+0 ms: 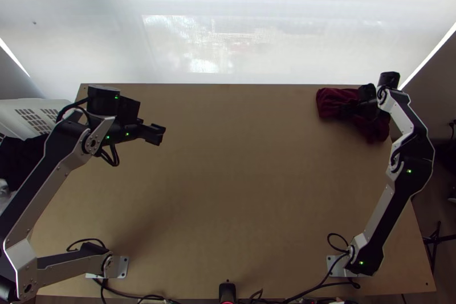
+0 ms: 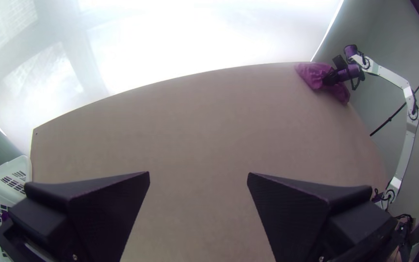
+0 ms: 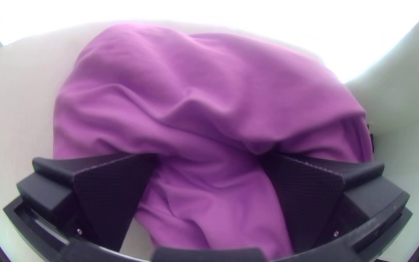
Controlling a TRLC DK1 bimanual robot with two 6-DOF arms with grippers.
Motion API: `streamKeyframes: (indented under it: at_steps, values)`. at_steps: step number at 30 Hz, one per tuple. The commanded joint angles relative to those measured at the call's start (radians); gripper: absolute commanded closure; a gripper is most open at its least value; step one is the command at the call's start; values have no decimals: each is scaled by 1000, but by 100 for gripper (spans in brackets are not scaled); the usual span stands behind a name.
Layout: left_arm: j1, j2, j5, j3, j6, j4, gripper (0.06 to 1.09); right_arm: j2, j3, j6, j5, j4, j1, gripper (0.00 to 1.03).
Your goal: Fold the t-shirt
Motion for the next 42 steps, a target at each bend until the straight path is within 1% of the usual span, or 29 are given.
streamKeyframes:
  at_steps: [1, 8, 13, 18, 25, 28, 31, 34, 36, 38, 41, 42]
  values:
    - [11, -14, -3, -15, 6, -4, 10, 69, 85, 0, 4, -21, 11, 4]
    - [11, -22, -5, -18, 5, -8, 10, 78, 85, 0, 9, -47, 11, 4]
    - [10, -28, -5, -16, 3, -8, 10, 2, 37, 9, 8, -68, 11, 4]
    - [5, -54, -6, -18, 3, 7, 10, -74, 31, 46, -51, -60, -2, 4]
    - [7, -114, -40, -21, 5, 35, 10, -120, 82, 69, -58, -62, 4, 4]
    - [10, -160, -56, -48, 15, 39, 10, -181, 56, 110, -65, -70, 10, 4]
    - [27, -213, -65, -107, 26, 58, 10, -314, -44, 198, -85, -64, 21, 4]
    - [64, -289, -89, -183, 26, 108, 10, -518, -256, 248, -92, 6, 60, 4]
    - [96, -344, -138, -243, 23, 159, 10, -676, -421, 248, -91, 81, 103, 4]
    - [120, -390, -194, -303, 24, 190, 10, -818, -552, 250, -91, 124, 154, 4]
    - [143, -456, -221, -404, 8, 240, 10, -992, -702, 250, -91, 159, 226, 4]
    - [146, -483, -224, -446, -18, 269, 10, -1046, -751, 255, -91, 187, 249, 4]
